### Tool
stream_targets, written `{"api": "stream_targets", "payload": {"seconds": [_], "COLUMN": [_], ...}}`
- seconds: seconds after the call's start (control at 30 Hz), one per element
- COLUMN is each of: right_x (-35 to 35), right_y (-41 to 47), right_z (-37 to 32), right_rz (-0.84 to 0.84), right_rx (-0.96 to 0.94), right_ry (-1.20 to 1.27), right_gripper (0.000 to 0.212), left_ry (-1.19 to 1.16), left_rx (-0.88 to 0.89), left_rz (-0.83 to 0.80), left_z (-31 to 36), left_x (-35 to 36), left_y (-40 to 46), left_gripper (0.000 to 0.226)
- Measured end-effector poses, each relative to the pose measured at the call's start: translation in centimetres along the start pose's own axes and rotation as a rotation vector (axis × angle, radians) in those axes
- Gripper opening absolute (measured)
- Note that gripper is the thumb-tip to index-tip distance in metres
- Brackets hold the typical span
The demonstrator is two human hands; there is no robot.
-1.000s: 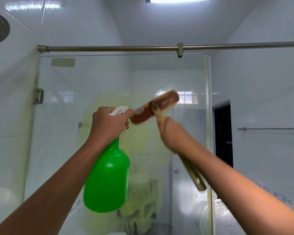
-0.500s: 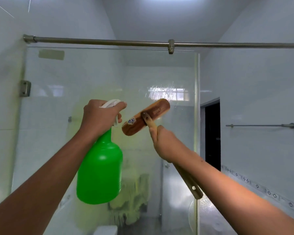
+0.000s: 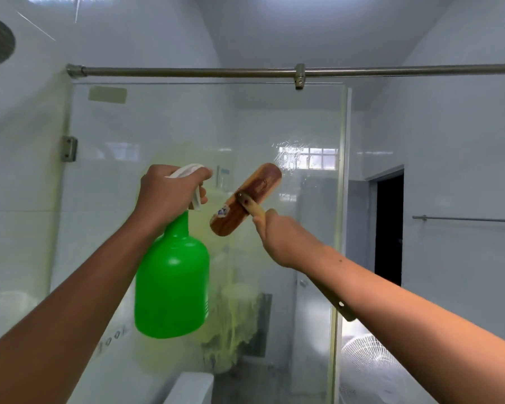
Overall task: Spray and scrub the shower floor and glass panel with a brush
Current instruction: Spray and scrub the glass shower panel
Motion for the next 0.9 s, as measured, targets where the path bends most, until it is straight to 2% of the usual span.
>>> {"api": "stream_targets", "payload": {"seconds": [0.1,0.2,0.27,0.43,0.6,0.73,0.9], "right_x": [-5.7,-11.8,-13.3,-10.4,-8.4,-8.3,-6.4], "right_y": [3.5,6.4,7.2,8.0,9.0,9.6,10.4], "right_z": [-0.6,-1.0,-1.3,-3.3,-6.4,-8.0,-9.8], "right_rz": [0.100,0.272,0.311,0.253,0.224,0.268,0.308], "right_rx": [0.052,0.135,0.181,0.202,0.243,0.274,0.231], "right_ry": [0.026,0.190,0.253,0.200,0.205,0.194,0.176], "right_gripper": [0.045,0.045,0.045,0.049,0.046,0.051,0.050], "left_ry": [0.027,0.061,0.082,0.010,0.026,0.021,0.095], "left_rx": [0.007,-0.005,-0.024,-0.105,-0.067,-0.051,-0.016], "left_rz": [0.040,0.021,-0.001,-0.018,0.012,-0.010,0.050], "left_z": [0.1,-0.7,-1.7,-4.6,-5.0,-5.2,-6.7], "left_x": [-1.3,-2.0,-2.4,-4.8,-7.9,-9.7,-11.8], "left_y": [-0.3,-0.2,0.1,1.3,2.9,3.8,4.2], "left_gripper": [0.025,0.027,0.029,0.032,0.038,0.038,0.037]}}
Point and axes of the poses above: each hand's wrist, its own y-axis towards the middle knuckle, its own x-axis out of the palm, z = x × y, the point moved 10 cm from there along y, towards the middle knuckle, and after that the axes turned 12 degrees about y, right-handed, at the moved point
